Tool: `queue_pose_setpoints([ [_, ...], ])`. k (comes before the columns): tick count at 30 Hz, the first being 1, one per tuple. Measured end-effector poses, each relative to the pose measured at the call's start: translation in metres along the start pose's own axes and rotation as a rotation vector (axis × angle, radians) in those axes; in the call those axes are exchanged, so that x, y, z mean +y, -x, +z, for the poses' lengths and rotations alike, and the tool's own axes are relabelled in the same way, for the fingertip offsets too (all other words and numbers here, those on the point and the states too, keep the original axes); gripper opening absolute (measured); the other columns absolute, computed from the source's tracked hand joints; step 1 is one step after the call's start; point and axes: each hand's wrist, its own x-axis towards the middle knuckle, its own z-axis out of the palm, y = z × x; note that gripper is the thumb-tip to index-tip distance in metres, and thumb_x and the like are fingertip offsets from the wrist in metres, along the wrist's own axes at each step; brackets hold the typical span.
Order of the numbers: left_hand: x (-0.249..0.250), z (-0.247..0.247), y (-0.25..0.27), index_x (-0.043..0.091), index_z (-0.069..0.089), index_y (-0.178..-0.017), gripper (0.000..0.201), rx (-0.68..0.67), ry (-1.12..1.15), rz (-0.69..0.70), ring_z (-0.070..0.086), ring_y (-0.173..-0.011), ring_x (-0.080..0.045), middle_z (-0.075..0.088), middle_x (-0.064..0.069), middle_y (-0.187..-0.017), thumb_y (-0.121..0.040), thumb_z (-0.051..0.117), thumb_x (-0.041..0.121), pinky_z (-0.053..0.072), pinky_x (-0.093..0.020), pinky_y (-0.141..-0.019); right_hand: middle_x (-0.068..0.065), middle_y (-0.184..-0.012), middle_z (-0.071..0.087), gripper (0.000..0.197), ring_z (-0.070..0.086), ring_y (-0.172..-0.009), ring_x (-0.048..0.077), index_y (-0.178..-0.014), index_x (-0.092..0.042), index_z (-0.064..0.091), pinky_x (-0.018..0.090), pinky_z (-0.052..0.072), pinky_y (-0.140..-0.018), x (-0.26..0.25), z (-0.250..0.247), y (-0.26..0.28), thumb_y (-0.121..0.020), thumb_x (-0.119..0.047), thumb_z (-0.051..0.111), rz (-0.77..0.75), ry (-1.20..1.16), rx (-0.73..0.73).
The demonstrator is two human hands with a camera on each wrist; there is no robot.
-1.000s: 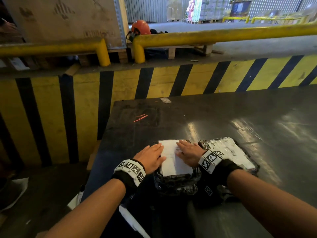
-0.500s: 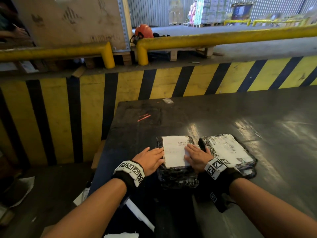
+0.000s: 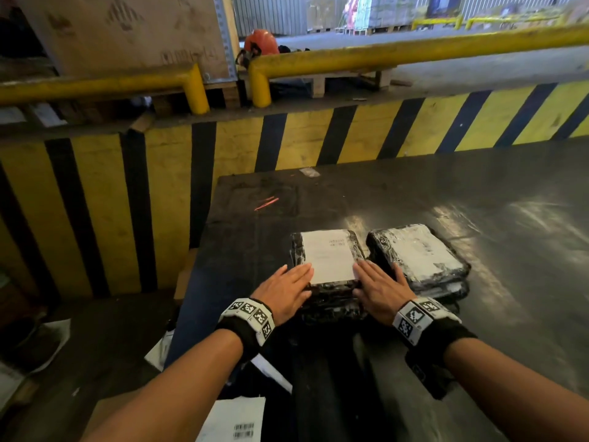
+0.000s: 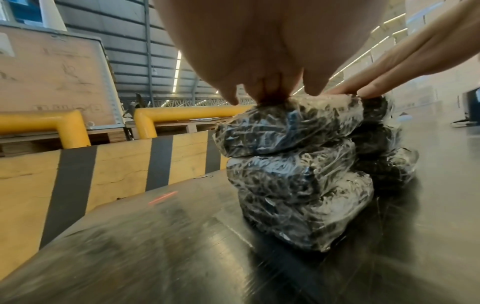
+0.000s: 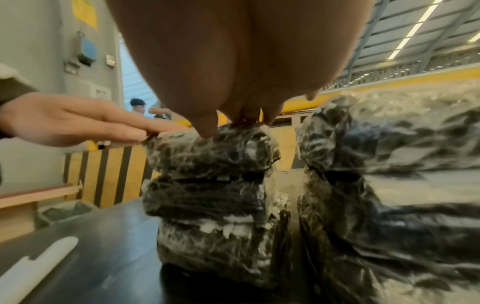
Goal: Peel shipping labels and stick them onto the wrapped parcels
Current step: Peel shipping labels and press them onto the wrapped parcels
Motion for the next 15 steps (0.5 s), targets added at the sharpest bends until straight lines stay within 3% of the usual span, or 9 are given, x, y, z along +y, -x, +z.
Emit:
queue_pose_setpoints([
  [7, 0.031, 0.005, 0.004, 0.013, 0.007, -0.150, 0.058, 0.067, 0.008, 0.013, 0.004, -0.147, -0.012, 0.003, -0.001, -0.160, -0.101, 0.028, 0.036, 0.001, -0.030, -0.119, -0.004, -0.159, -0.002, 0.059, -0.002, -0.146, 0.011, -0.149, -0.019, 0.004, 0.050, -0.007, -0.115, -0.038, 0.004, 0.016, -0.098, -0.043, 0.023, -0.119, -0.003, 0.032],
  [11, 0.025, 0.017, 0.012, 0.014, 0.002, -0.150, 0.056, 0.052, -0.069, -0.023, 0.000, -0.147, -0.012, -0.003, 0.000, -0.160, -0.101, 0.023, 0.032, 0.000, -0.032, -0.119, -0.008, -0.158, -0.003, 0.067, -0.003, -0.146, 0.010, -0.149, -0.023, 0.004, 0.051, -0.008, -0.114, -0.031, 0.023, 0.016, -0.088, -0.051, 0.008, -0.109, 0.015, 0.088],
  [15, 0.012, 0.023, 0.019, 0.015, 0.003, -0.150, 0.054, 0.028, -0.097, -0.013, 0.003, -0.147, -0.012, 0.000, 0.001, -0.160, -0.101, 0.022, 0.029, 0.000, -0.032, -0.119, -0.011, -0.157, -0.010, 0.060, -0.008, -0.145, 0.007, -0.149, -0.026, -0.001, 0.050, -0.009, -0.115, -0.022, 0.023, 0.018, -0.097, -0.047, 0.022, -0.064, 0.001, 0.050],
])
